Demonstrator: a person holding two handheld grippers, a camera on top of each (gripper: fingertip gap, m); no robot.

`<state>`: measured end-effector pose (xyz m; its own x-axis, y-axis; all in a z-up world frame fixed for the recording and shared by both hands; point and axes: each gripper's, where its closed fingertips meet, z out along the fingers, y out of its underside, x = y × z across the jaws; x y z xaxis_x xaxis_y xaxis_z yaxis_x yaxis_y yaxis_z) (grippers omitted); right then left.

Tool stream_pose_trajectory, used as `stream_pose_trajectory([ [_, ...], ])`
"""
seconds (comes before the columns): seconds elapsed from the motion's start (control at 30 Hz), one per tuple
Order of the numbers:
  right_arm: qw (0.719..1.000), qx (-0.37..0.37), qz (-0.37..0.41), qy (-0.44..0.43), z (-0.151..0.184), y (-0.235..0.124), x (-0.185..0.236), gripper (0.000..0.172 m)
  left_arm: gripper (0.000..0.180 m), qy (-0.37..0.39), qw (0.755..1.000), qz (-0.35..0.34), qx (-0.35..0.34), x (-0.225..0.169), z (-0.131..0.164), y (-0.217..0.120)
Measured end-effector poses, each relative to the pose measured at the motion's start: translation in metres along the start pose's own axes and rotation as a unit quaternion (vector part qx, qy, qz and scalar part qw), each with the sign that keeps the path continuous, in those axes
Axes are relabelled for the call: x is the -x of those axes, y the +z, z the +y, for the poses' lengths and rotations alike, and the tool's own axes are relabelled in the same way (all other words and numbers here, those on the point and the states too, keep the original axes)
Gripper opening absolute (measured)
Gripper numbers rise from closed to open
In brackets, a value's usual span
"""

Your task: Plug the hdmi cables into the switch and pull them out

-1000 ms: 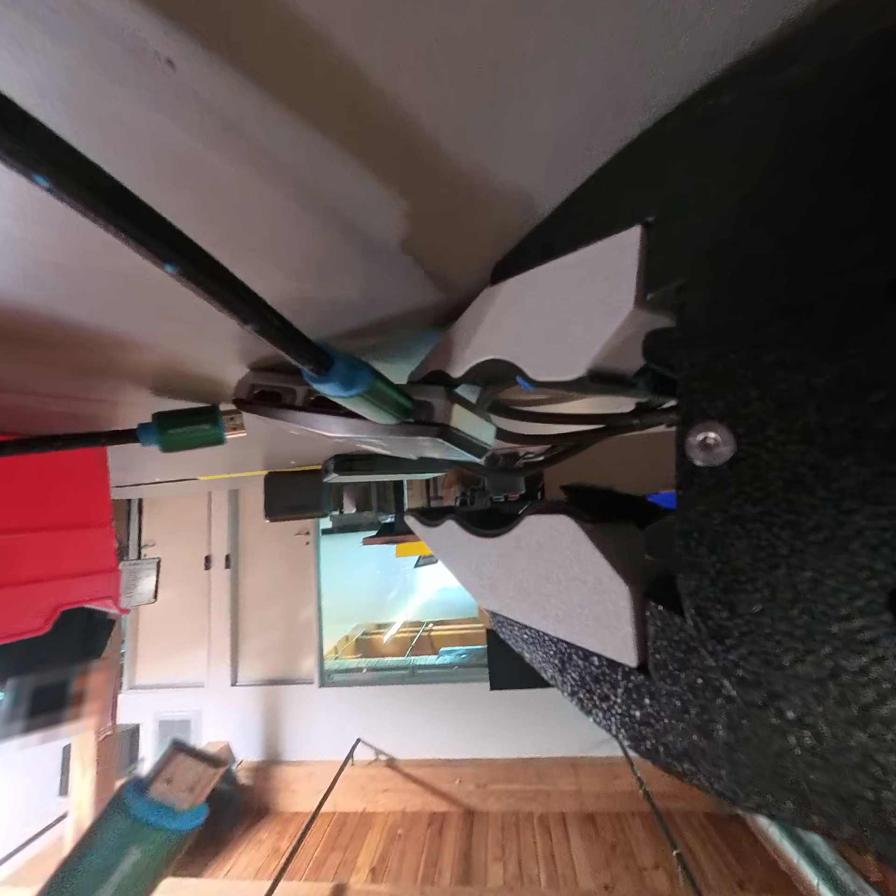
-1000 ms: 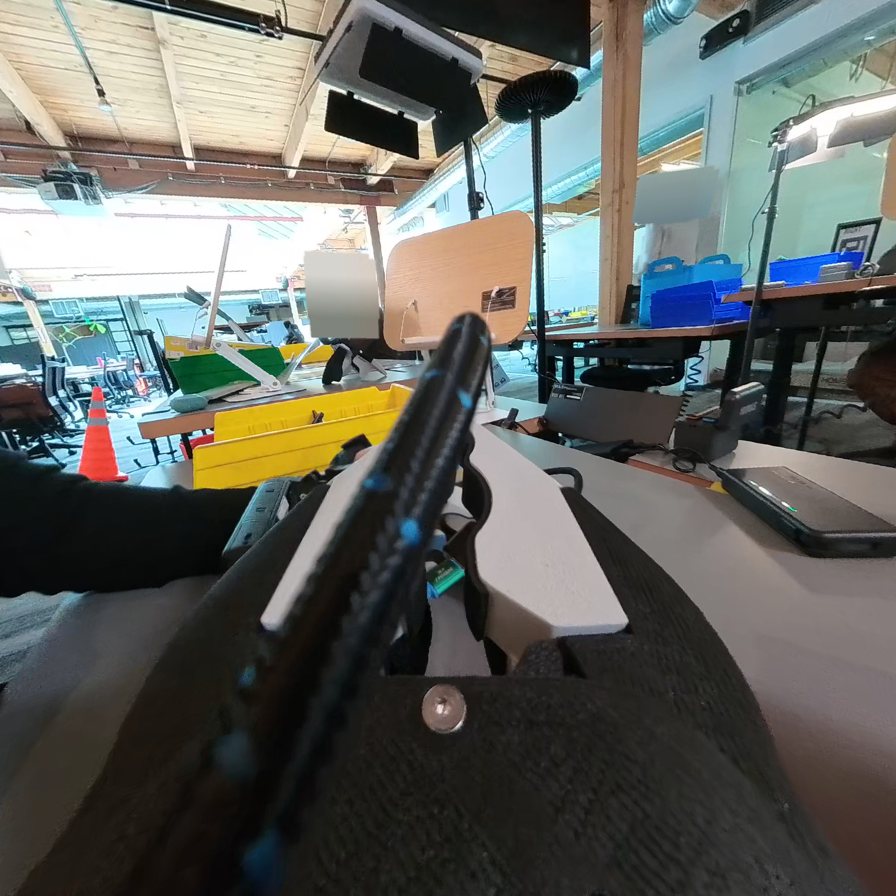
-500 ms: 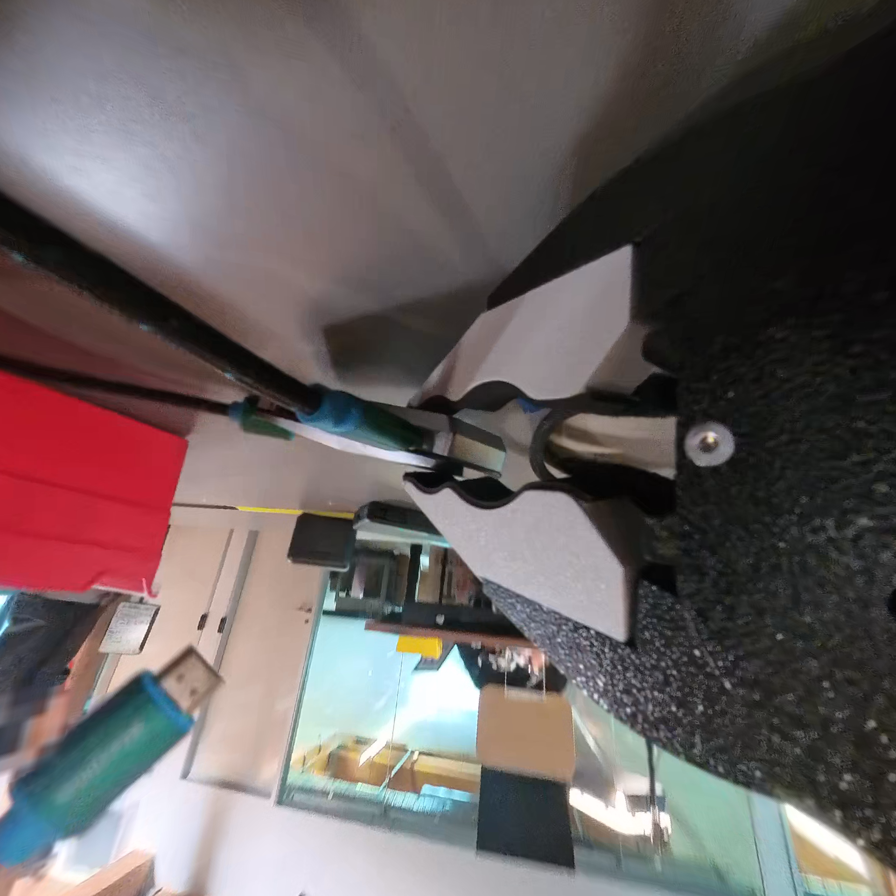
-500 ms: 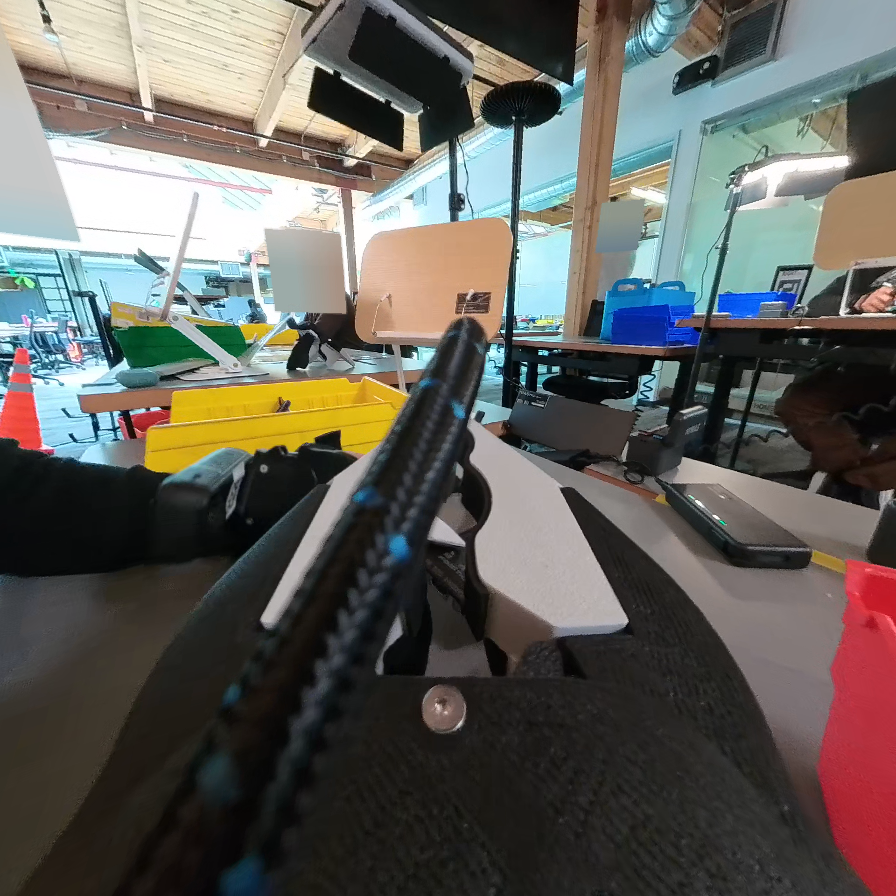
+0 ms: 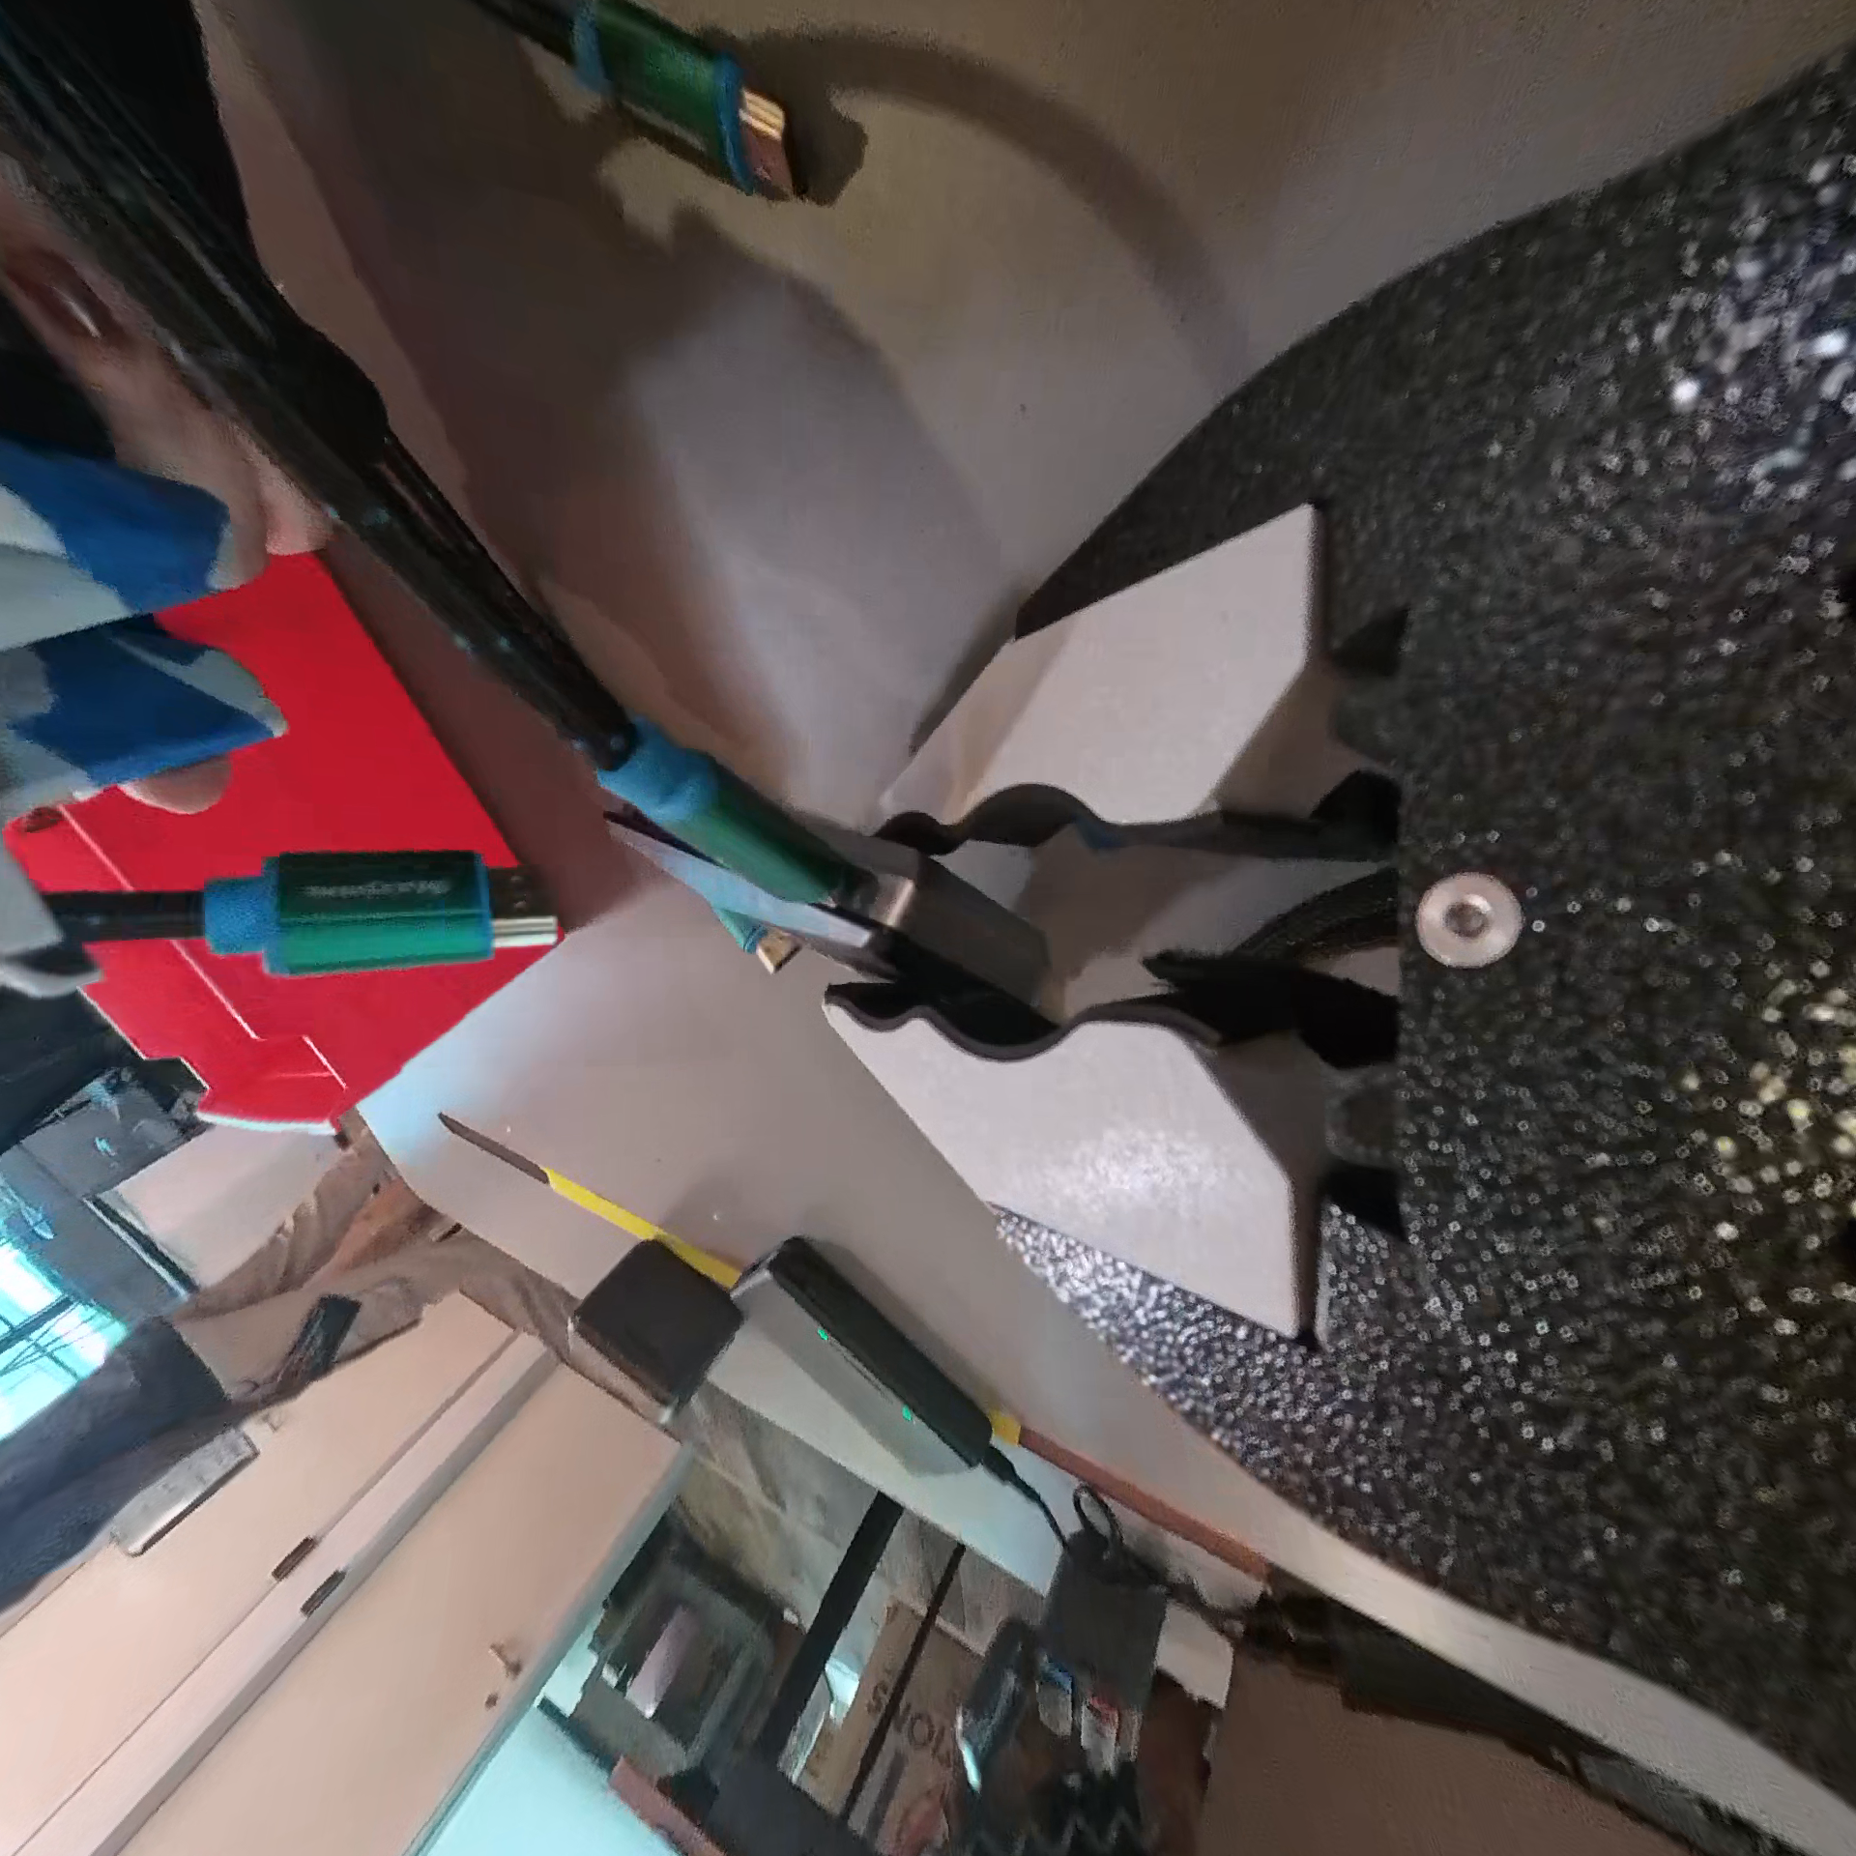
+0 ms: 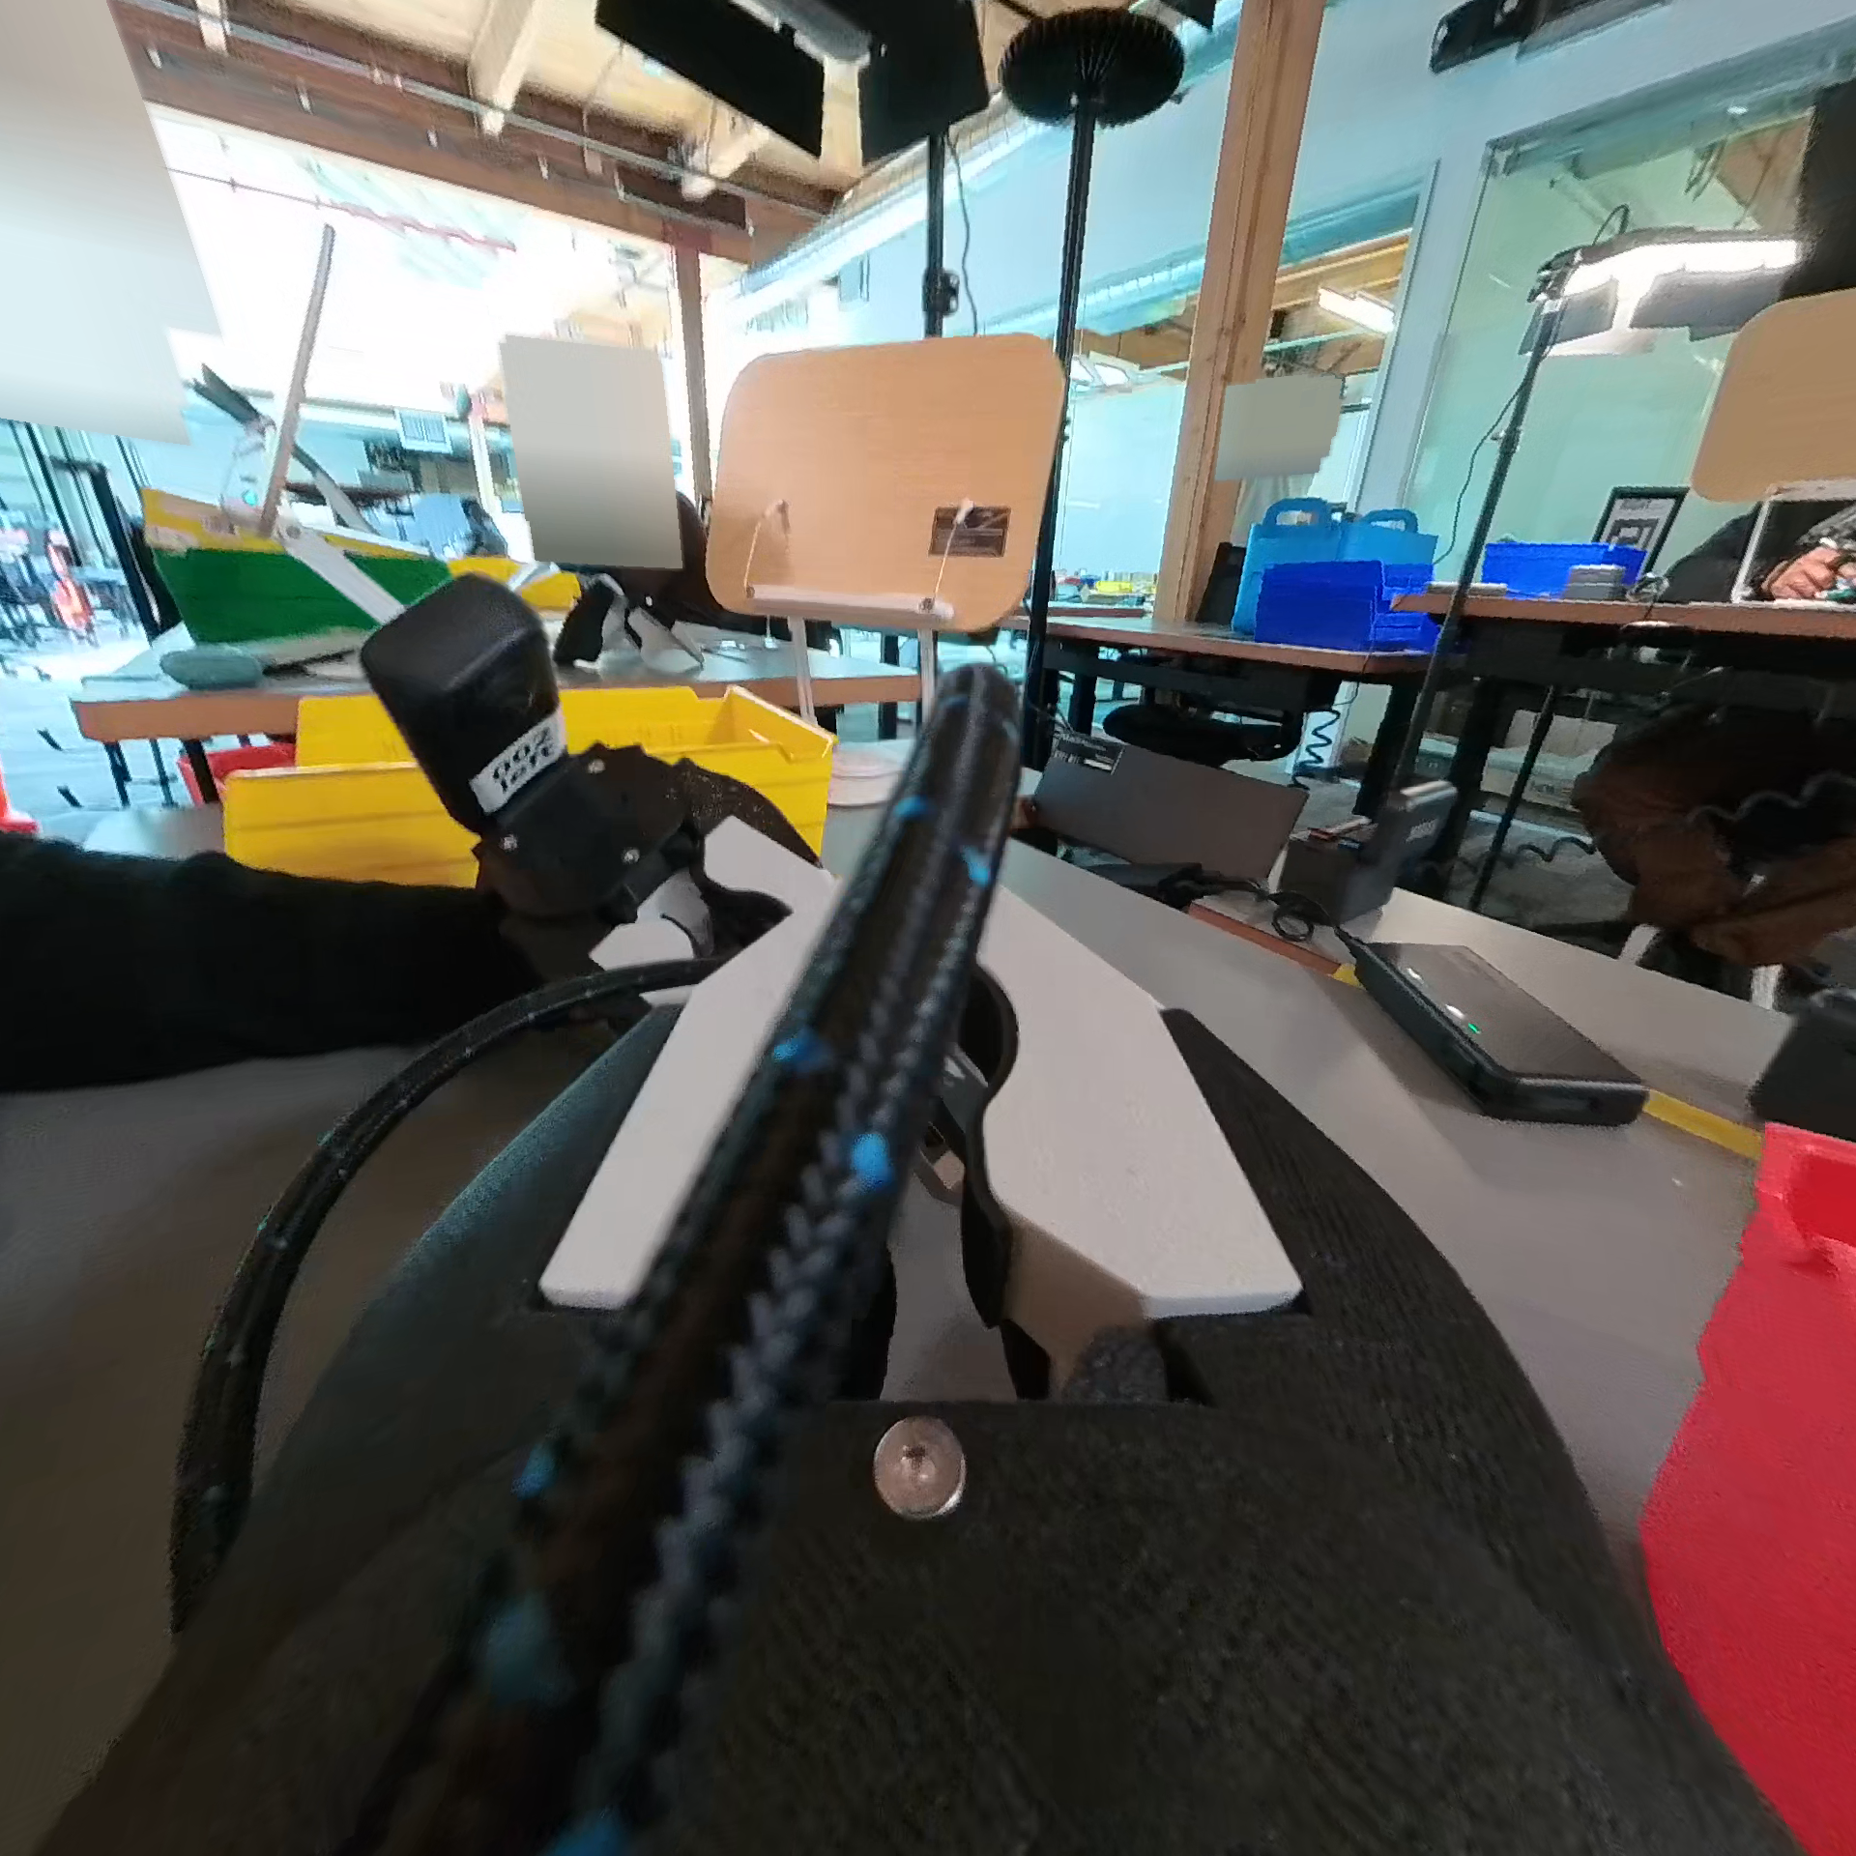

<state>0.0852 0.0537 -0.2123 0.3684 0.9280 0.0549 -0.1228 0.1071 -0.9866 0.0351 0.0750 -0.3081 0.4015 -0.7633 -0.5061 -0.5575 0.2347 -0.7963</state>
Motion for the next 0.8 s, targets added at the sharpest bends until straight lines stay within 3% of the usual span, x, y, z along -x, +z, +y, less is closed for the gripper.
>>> stream_pose_trajectory([
  [0.2, 0.995, 0.038, -0.024, -0.087, 0.009, -0.002, 0.012, 0.004, 0.024, -0.076, 0.996, 0.04, -0.011, 0.002, -0.002, -0.001],
  [0.6, 0.963, 0.089, -0.046, -0.25, 0.025, -0.004, 0.024, 0.007, 0.026, -0.113, 0.989, 0.094, -0.017, 0.003, -0.003, -0.003],
  [0.8, 0.959, 0.073, -0.074, -0.263, 0.023, 0.002, 0.033, 0.002, 0.027, -0.122, 0.985, 0.117, -0.03, 0.005, -0.002, -0.008],
])
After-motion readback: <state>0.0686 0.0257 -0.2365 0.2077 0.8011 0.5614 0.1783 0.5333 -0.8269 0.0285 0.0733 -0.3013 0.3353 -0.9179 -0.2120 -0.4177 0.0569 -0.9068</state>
